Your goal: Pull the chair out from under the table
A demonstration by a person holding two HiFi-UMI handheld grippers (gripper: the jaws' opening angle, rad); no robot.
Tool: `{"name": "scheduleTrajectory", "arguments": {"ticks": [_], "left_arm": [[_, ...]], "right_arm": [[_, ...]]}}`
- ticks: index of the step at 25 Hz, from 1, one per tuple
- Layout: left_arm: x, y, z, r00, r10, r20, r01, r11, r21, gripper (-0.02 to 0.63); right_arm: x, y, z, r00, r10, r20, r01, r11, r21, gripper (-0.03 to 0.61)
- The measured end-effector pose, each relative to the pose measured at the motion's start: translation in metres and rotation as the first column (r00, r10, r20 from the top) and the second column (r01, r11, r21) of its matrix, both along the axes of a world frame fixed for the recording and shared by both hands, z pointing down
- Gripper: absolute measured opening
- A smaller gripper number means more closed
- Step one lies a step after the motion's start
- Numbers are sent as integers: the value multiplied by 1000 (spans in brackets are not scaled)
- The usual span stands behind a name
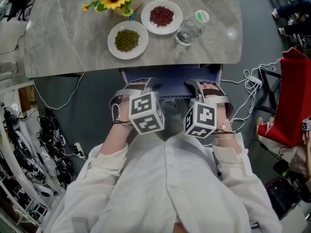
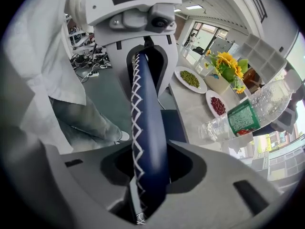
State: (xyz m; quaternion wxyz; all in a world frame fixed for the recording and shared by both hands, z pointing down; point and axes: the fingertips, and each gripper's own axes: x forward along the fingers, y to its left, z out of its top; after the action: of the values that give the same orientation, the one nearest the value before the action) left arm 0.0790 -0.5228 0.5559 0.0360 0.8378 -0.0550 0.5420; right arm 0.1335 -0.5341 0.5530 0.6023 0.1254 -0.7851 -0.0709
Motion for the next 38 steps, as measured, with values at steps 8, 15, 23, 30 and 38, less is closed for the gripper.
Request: {"name": "scheduleTrajectory", "arguments": {"ticks": [8,15,23,30,38], "left_arm": [[1,1,1,1000,16,6,-16,1000,0,150],[-1,2,1,1000,12,24,-13,1000,27,137],[-2,31,5,997,33,68,-34,999,20,135],[-6,72,11,998,20,67,-23,998,52,133],[-23,145,-3,996,75,36,-78,995,62,129]], "right_arm": [[1,1,0,1000,-22,-5,22,1000,2,130],[-1,4,0,999,-34,-1,34,999,20,121],[-3,35,3,1000,-8,1,8,1000,-26,120],[-6,79,9,1000,16,-4,-17,998,-56,115],[-24,155,-4,996,84,18,-83,994,-73,117]]}}
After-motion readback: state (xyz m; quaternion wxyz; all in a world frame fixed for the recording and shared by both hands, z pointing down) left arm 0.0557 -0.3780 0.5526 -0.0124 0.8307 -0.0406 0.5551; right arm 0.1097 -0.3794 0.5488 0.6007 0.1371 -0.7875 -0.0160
